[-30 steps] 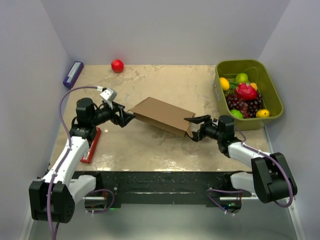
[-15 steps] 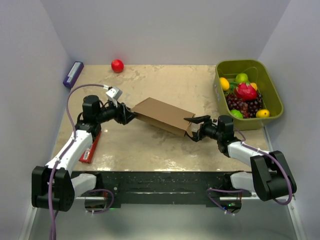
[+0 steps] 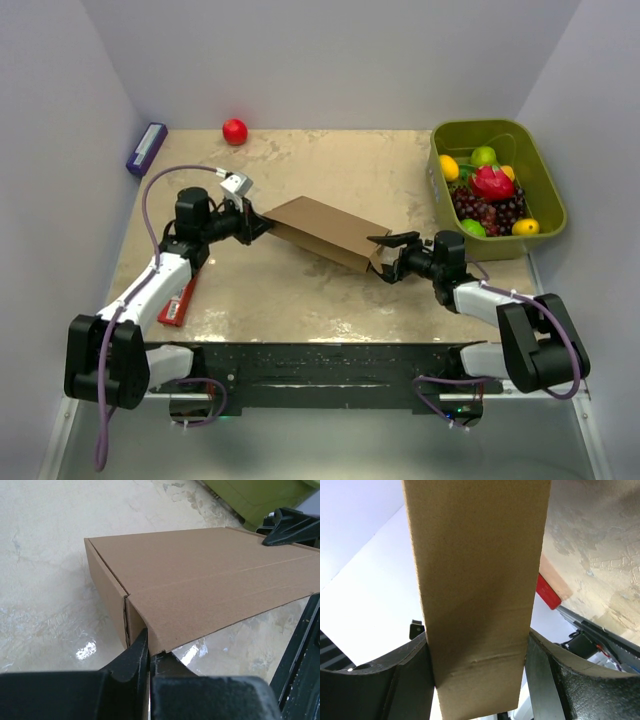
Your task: Fold the paper box
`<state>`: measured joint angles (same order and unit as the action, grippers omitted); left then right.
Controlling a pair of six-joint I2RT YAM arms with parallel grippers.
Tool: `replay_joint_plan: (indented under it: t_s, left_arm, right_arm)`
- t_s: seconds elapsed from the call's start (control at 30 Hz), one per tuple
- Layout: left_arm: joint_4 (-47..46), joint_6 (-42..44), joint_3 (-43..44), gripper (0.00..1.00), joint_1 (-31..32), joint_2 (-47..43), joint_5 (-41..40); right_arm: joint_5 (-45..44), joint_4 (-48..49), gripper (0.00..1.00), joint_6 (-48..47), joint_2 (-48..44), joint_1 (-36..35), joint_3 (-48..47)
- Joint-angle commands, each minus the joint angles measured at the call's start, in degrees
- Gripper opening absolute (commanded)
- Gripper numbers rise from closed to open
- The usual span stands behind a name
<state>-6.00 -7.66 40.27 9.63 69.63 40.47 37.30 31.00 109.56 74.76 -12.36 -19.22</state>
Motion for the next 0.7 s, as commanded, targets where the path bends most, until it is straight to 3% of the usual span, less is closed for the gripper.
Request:
replay_joint_plan:
  t_s: [0.0,0.1,0.13,0.2,0.23,0.3,0.53,0.67]
  left_arm:
    - [1.42,1.24,4.20,0.00,0.66,0.60,-1.09]
    - [4.85,2.12,6.30,0.00,1.01,1.47,-2.49]
    - [5.90,2.38,7.70,0.00,1.01,1.83,-3.02]
    - [10.21,3.00,9.20,0.00,1.09,2.96,-4.25]
    - [11.87,2.92,10.17,0.00,1.09,3.32,-4.69]
    - [13.03,2.48,10.97,0.00,1.09,4.11,-5.22]
    - [14.17,1.95,11.40,0.00,1.09,4.64,-6.19]
    - [14.79,2.30,12.02,0.00,1.09,4.82,-6.54]
  right_arm:
    - [2.08,2.75,0.34,-1.97,0.12,0.14,-0.64]
    - [1.90,1.69,0.53,-3.91,0.21,0.14,-1.16]
    - [1.81,0.21,0.65,-5.31,0.12,0.14,-1.52]
    - [1.47,-2.68,0.74,-8.03,-0.32,0.23,-3.35]
    - [1.03,-7.14,0.88,-11.35,-0.84,0.23,-4.15]
    - [0.06,-9.55,0.96,-14.18,-1.20,0.23,-6.16]
    - [-2.75,-18.95,0.99,-20.61,-2.51,0.49,-8.20]
    - [-2.41,-15.10,0.99,-15.43,-5.50,0.76,-4.95]
